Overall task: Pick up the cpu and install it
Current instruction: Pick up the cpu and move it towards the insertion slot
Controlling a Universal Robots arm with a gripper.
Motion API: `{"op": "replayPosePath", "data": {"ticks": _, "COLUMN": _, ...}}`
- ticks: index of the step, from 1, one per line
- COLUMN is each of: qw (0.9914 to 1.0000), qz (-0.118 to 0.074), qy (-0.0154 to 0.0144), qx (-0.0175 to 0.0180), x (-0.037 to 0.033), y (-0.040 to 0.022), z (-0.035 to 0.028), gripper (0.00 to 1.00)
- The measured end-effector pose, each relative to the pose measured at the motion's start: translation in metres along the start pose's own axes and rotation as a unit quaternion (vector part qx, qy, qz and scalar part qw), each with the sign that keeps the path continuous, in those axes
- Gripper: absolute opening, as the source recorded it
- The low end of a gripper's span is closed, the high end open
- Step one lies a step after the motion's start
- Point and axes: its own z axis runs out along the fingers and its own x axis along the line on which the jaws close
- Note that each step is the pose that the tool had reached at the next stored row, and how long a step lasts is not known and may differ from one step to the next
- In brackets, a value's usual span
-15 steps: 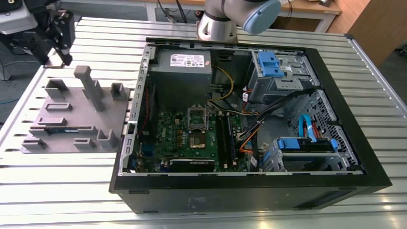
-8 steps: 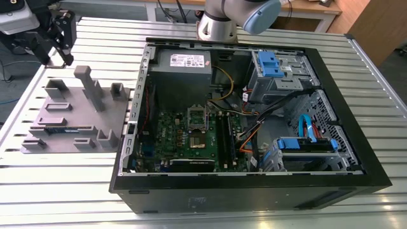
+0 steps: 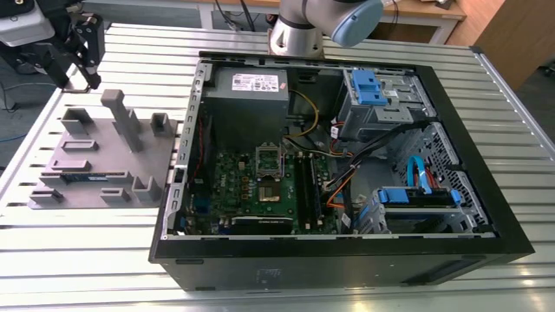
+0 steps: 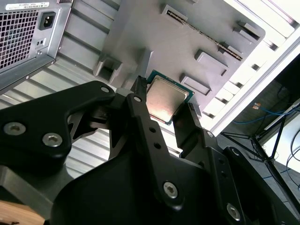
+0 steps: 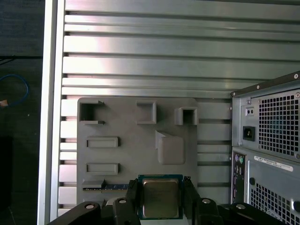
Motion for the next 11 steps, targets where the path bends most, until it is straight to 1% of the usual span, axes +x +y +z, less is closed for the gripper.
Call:
{"op": "replayPosePath", "data": {"ticks": 5, "qw": 1.0, "qz": 0.0, "qy": 0.0001, "qx": 0.0, "x": -0.0007, "y": 0.0, "z": -0.0002, "gripper": 0.47}}
{"op": "replayPosePath", "data": {"ticks": 11, "qw": 1.0, "qz": 0.0, "qy": 0.0, "qx": 0.0, "x": -0.004, "y": 0.0, "z": 0.0001, "gripper": 0.47}}
